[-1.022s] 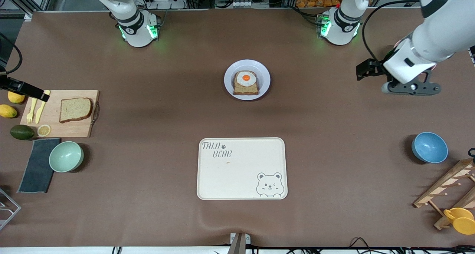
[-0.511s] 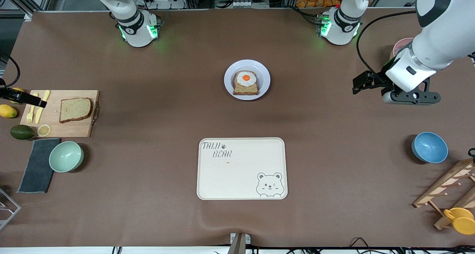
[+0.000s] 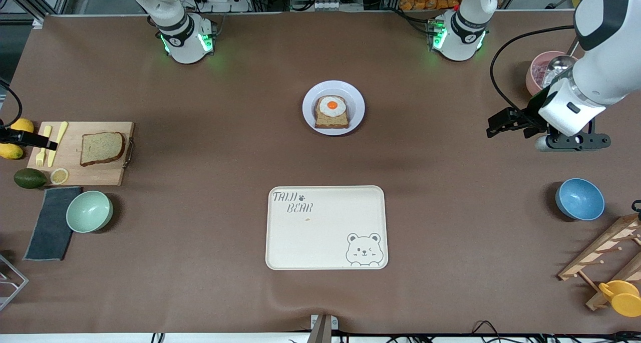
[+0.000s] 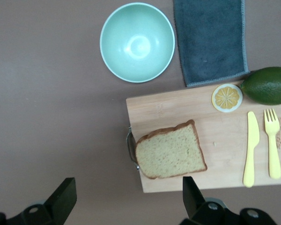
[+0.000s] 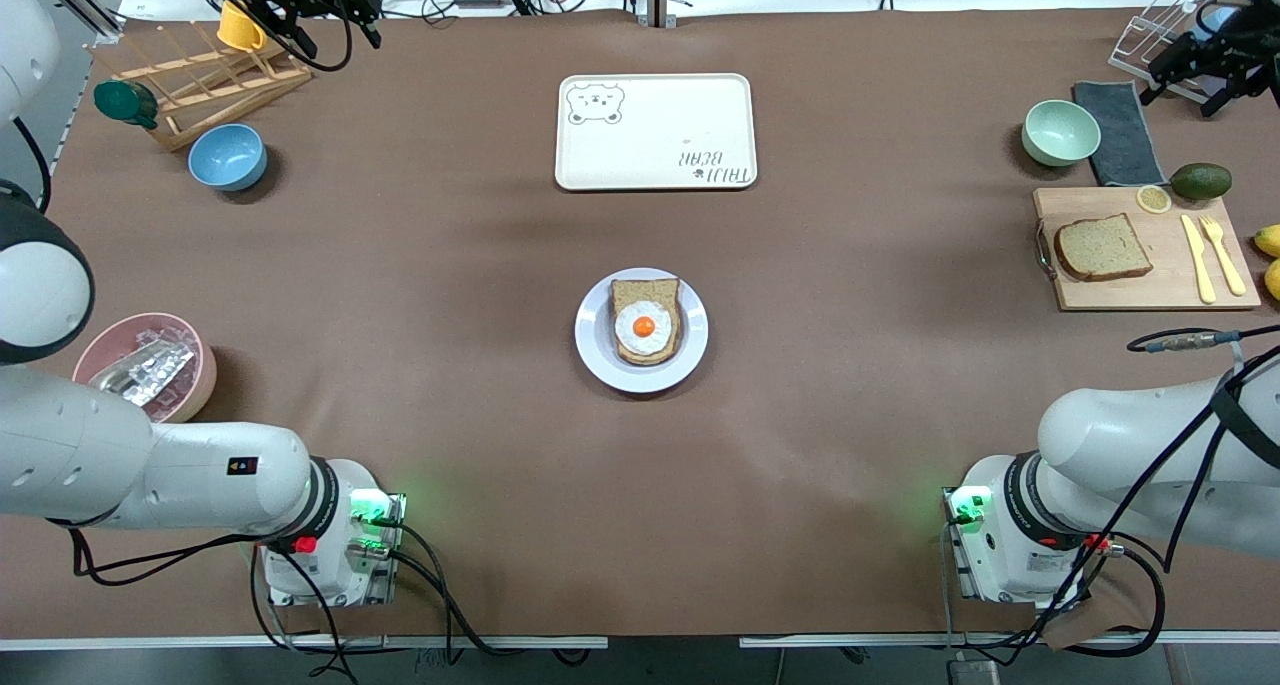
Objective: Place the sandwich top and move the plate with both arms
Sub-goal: 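Reach the right gripper to the bread slice while the left gripper advances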
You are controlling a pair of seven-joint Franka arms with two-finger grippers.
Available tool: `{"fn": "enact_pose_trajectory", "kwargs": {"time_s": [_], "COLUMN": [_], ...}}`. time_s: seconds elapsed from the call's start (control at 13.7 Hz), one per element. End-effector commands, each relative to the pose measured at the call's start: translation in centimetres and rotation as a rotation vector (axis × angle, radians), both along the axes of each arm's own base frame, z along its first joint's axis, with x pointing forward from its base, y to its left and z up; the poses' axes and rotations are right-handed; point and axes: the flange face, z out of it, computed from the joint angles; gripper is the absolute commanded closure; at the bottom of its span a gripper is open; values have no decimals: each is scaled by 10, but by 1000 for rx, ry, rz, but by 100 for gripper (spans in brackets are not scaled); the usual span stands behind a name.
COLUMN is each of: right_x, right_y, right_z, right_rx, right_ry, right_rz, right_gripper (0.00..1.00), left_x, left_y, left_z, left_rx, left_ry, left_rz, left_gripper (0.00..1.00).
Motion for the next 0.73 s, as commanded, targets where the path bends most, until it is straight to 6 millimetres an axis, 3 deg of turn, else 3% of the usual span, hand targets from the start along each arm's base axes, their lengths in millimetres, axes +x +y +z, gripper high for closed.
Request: {"fn": "enact_pose_trajectory", "kwargs": {"time_s": [0.0, 0.51, 0.66], "right_x": [-11, -19, -23], "right_y": [-7, -49, -65], "right_z": [-29, -117, -142], "right_rx": [24, 79, 90], "right_ry": [-27, -10, -25], "right_rz": [56, 87, 146], "right_gripper": [0, 0, 5], "left_x": [0, 1, 1], "left_y": [-6, -3, -3], "left_z": [-3, -2, -2], "left_rx": [-20, -11, -12], "left_ry": [1, -2, -4], "left_rz": [-10, -9, -9], "left_gripper": [0, 0, 0]}}
